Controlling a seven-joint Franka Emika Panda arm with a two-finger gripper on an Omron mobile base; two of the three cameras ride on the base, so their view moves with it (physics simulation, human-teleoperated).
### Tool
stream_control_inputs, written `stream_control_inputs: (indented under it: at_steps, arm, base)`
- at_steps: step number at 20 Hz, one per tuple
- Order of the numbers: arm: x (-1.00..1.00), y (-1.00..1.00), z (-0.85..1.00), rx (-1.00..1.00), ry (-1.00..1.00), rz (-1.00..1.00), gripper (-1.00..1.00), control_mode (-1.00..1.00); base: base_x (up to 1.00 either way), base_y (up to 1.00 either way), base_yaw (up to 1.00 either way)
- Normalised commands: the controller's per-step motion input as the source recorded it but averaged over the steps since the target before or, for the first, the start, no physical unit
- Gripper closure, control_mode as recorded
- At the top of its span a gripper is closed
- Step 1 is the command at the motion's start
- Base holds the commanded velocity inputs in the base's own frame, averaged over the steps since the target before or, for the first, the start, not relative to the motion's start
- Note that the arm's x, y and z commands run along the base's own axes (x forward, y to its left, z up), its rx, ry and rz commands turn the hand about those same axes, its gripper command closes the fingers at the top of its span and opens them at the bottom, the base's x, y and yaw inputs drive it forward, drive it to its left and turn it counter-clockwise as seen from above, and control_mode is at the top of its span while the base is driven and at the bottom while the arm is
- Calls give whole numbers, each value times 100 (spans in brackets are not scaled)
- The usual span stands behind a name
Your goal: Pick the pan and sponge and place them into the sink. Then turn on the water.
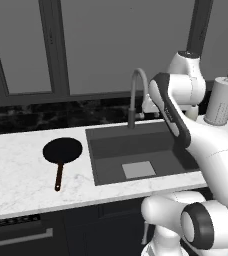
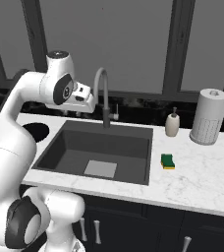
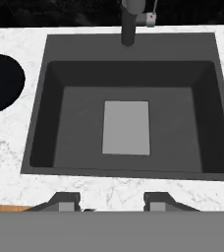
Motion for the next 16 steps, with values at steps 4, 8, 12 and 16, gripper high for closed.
stream_control_inputs:
  at_steps: [4, 8, 12, 16]
  arm:
    - [0, 59, -1, -6, 3, 0, -100, -100]
    - [-3, 100, -11, -3, 0, 0, -100, -100]
    - [-1, 100, -23, -7, 0, 0, -100, -100]
    - [37, 100, -48, -2, 21, 0, -100, -100]
  base:
    - [0, 0, 0]
    - [0, 0, 0]
    - [0, 0, 0]
    - [0, 0, 0]
